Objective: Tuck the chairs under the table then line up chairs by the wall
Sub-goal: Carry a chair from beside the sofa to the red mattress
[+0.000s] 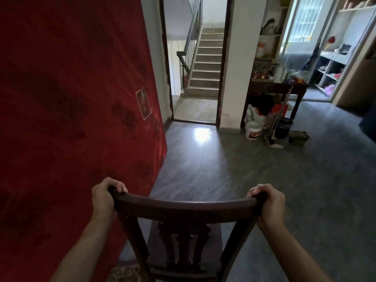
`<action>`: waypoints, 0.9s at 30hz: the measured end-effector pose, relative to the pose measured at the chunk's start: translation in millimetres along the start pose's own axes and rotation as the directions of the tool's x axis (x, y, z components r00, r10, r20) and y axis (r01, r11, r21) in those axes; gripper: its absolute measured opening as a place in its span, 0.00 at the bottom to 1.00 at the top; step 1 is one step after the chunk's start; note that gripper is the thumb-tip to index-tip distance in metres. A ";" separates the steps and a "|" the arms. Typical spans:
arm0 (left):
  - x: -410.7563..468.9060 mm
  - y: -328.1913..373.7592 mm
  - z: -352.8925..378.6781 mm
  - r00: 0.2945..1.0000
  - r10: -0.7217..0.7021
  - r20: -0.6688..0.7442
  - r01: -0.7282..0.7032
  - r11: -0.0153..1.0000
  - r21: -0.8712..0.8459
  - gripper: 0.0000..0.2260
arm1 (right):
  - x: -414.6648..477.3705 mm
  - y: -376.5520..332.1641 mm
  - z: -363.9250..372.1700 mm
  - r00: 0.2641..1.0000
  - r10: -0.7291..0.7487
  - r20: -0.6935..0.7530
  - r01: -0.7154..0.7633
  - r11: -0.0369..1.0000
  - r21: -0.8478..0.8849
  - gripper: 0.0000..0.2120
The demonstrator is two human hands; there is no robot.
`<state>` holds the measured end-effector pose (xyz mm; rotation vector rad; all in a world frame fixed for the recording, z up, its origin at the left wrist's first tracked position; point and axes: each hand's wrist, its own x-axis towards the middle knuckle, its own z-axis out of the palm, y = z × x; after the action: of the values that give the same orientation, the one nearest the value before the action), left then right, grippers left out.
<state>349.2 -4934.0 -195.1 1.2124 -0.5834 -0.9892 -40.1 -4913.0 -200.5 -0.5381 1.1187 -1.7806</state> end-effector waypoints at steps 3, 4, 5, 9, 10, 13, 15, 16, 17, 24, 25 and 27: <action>68.8 -8.3 10.6 0.999 0.003 0.049 -0.003 1.000 0.010 0.10 | 38.4 29.3 33.3 0.998 -0.045 -0.034 0.045 0.999 -0.013 0.16; 92.9 -12.3 13.8 0.998 0.006 0.066 -0.007 1.000 0.017 0.11 | 51.4 41.3 44.3 0.997 -0.062 -0.044 0.061 0.998 -0.032 0.17; 116.9 -17.2 16.5 0.996 0.008 0.084 -0.009 1.000 0.022 0.12 | 62.7 53.5 54.9 0.995 -0.082 -0.051 0.079 0.996 -0.051 0.18; 209.3 -33.9 26.3 0.984 0.014 0.179 -0.015 1.000 0.007 0.13 | 107.0 104.9 94.3 0.985 -0.163 -0.065 0.154 0.981 -0.119 0.13; 229.8 -41.0 26.7 0.980 0.020 0.196 -0.024 1.000 0.018 0.13 | 117.2 116.0 103.5 0.983 -0.176 -0.061 0.165 0.975 -0.146 0.12; 284.4 -58.2 32.1 0.973 0.009 0.230 -0.020 0.999 0.044 0.13 | 144.1 149.3 123.6 0.971 -0.232 -0.054 0.214 0.949 -0.231 0.11; 314.4 -71.1 35.4 0.966 0.010 0.257 -0.027 0.998 0.062 0.12 | 156.7 167.6 133.8 0.957 -0.286 -0.045 0.267 0.930 -0.253 0.11; 325.9 -77.0 37.1 0.963 0.011 0.271 -0.031 0.997 0.067 0.12 | 160.7 174.3 137.6 0.951 -0.308 -0.026 0.291 0.920 -0.264 0.12; 336.0 -81.5 38.6 0.958 0.015 0.285 -0.037 0.997 0.070 0.10 | 163.8 181.0 141.5 0.945 -0.326 -0.011 0.311 0.910 -0.274 0.17; 381.4 -97.7 30.2 0.940 -0.011 0.342 -0.009 0.998 0.056 0.17 | 171.1 200.9 169.7 0.934 -0.356 0.029 0.349 0.895 -0.278 0.43; 384.8 -97.3 28.1 0.935 -0.014 0.354 -0.005 0.999 0.054 0.18 | 172.2 204.1 170.3 0.937 -0.350 0.024 0.342 0.897 -0.281 0.40; 388.4 -98.1 23.3 0.931 -0.018 0.364 0.005 0.999 0.037 0.17 | 172.4 211.7 166.8 0.943 -0.334 0.001 0.319 0.898 -0.305 0.29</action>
<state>486.2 -5286.2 -330.2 1.0688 -0.8895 -1.2299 104.2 -5172.0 -320.9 -0.9139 1.4138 -1.9257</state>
